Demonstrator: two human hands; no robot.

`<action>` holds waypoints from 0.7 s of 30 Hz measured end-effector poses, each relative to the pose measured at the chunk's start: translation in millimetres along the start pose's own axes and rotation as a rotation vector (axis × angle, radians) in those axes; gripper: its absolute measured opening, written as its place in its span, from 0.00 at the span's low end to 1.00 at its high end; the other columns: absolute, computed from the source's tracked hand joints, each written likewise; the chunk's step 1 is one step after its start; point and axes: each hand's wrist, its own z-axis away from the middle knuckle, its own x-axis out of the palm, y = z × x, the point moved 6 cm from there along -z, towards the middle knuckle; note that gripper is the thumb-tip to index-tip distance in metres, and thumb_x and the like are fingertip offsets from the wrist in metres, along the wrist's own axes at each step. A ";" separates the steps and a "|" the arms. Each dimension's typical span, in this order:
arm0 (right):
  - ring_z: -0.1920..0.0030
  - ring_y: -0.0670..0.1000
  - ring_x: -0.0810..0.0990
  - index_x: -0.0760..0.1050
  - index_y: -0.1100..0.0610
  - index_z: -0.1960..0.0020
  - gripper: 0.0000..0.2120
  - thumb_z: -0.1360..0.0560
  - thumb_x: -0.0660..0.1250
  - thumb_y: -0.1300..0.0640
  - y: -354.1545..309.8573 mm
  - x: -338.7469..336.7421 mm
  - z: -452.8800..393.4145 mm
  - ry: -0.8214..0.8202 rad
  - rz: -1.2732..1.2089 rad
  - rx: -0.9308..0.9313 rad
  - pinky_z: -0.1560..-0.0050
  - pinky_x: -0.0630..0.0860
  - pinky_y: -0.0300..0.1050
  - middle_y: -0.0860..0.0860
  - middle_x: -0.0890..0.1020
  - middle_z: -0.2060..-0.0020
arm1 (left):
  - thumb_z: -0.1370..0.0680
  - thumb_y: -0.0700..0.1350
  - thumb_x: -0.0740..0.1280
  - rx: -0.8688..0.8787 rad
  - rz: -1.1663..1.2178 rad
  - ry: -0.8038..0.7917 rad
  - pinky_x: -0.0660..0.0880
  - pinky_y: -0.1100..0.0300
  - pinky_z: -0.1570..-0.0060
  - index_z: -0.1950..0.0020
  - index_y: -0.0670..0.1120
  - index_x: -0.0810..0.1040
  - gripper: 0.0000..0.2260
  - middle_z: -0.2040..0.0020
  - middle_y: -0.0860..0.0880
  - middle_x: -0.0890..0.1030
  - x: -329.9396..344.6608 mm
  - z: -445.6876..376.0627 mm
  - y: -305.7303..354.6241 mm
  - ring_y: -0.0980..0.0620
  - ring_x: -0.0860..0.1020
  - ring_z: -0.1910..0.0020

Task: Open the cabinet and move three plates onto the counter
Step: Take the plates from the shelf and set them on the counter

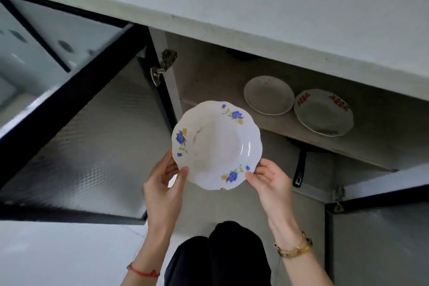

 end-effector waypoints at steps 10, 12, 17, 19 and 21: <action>0.59 0.43 0.85 0.79 0.52 0.50 0.14 0.30 0.71 0.68 -131.9 -5.8 89.6 0.029 0.048 0.114 0.58 0.78 0.34 0.47 0.86 0.61 | 0.26 0.34 0.71 -0.068 -0.067 0.004 0.78 0.49 0.41 0.33 0.50 0.77 0.22 0.44 0.52 0.84 -40.5 50.6 155.0 0.53 0.83 0.46; 0.58 0.45 0.85 0.79 0.52 0.51 0.13 0.30 0.70 0.68 -166.9 -8.1 102.8 0.026 0.052 0.107 0.56 0.80 0.37 0.49 0.86 0.61 | 0.25 0.35 0.71 -0.066 -0.084 -0.003 0.78 0.52 0.41 0.34 0.51 0.77 0.22 0.45 0.53 0.84 -44.4 55.6 192.6 0.55 0.83 0.46; 0.58 0.45 0.85 0.79 0.52 0.51 0.12 0.29 0.71 0.67 -252.8 -17.0 126.6 0.042 0.082 0.075 0.54 0.80 0.38 0.49 0.86 0.60 | 0.26 0.36 0.71 -0.059 -0.090 -0.036 0.78 0.54 0.41 0.33 0.51 0.77 0.22 0.46 0.54 0.84 -46.0 60.0 280.3 0.57 0.83 0.46; 0.57 0.46 0.85 0.79 0.53 0.50 0.12 0.30 0.72 0.66 -281.9 -21.0 130.2 0.055 0.087 0.070 0.51 0.80 0.41 0.50 0.86 0.59 | 0.26 0.36 0.71 -0.062 -0.083 -0.053 0.78 0.52 0.40 0.33 0.50 0.77 0.22 0.46 0.53 0.85 -43.4 58.2 308.7 0.55 0.83 0.46; 0.58 0.46 0.85 0.79 0.53 0.50 0.12 0.30 0.72 0.66 -306.0 -25.0 129.1 0.060 0.106 0.057 0.51 0.80 0.42 0.50 0.86 0.58 | 0.26 0.35 0.71 -0.052 -0.084 -0.063 0.78 0.51 0.41 0.33 0.49 0.77 0.22 0.47 0.55 0.85 -38.8 54.0 331.8 0.55 0.83 0.47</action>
